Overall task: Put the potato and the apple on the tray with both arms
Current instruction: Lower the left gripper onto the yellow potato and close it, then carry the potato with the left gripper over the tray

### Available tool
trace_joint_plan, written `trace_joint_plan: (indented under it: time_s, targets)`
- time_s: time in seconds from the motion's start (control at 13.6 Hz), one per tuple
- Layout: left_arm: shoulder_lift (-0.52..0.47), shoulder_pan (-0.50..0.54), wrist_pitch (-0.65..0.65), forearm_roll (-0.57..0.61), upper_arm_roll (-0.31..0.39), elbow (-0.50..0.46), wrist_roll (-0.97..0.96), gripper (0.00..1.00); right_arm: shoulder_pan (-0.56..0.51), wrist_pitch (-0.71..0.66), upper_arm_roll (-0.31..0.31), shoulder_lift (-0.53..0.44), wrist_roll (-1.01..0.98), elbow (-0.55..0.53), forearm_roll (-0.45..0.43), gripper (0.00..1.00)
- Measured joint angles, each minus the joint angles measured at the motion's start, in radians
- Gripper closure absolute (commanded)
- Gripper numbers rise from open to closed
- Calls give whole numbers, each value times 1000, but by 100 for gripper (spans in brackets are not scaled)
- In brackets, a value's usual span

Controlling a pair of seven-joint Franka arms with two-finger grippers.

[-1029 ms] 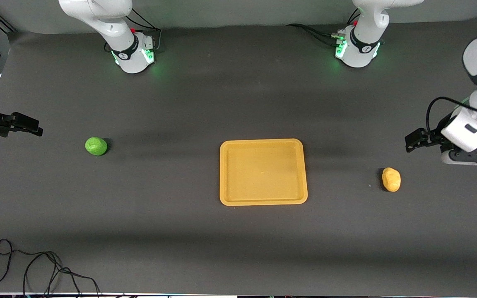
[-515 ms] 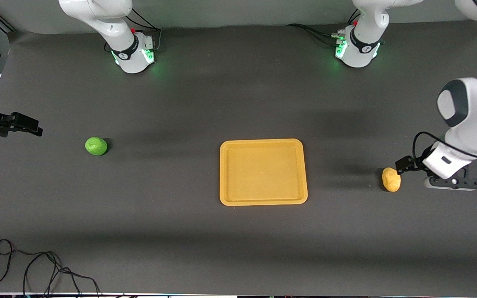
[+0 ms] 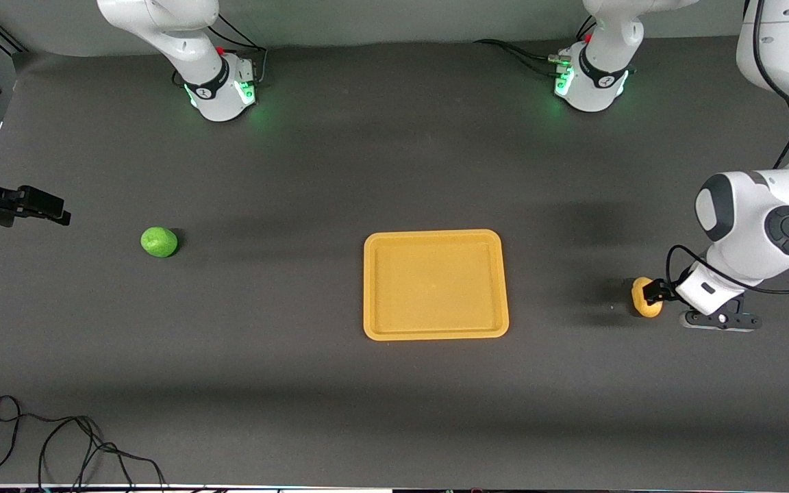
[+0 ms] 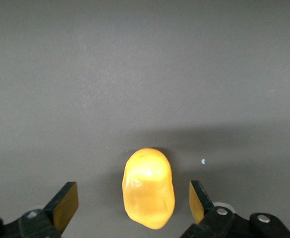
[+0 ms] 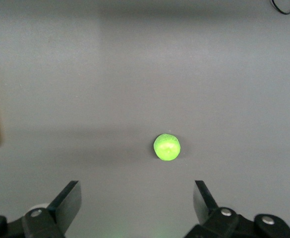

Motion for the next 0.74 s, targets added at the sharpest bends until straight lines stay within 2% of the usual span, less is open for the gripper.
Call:
trace_joint_plan:
  time_s: [0.22,0.29,0.37,0.44,0.59,0.66,0.74]
  targets:
    - [51,17,0,2,0,-5,3,0,0,0,0,0,0,0,0,0]
    - [72,18,1,2,0,-5,4,3,1,0,0,0,0,1,0,0]
    - [94,18,2,2,-2,-5,4,33,1,0,0,0,0,1,0,0]
    - [113,18,5,2,-3,-4,4,52,1,0,0,0,0,1,0,0]
    - [134,18,5,2,-5,-3,4,81,1,0,0,0,-1,0,0,0]
    - [134,18,6,2,-5,-1,4,92,1,0,-2,-1,-5,-3,0,0]
    - [130,18,6,2,-6,4,4,96,1,0,-6,-3,-13,-7,0,0]
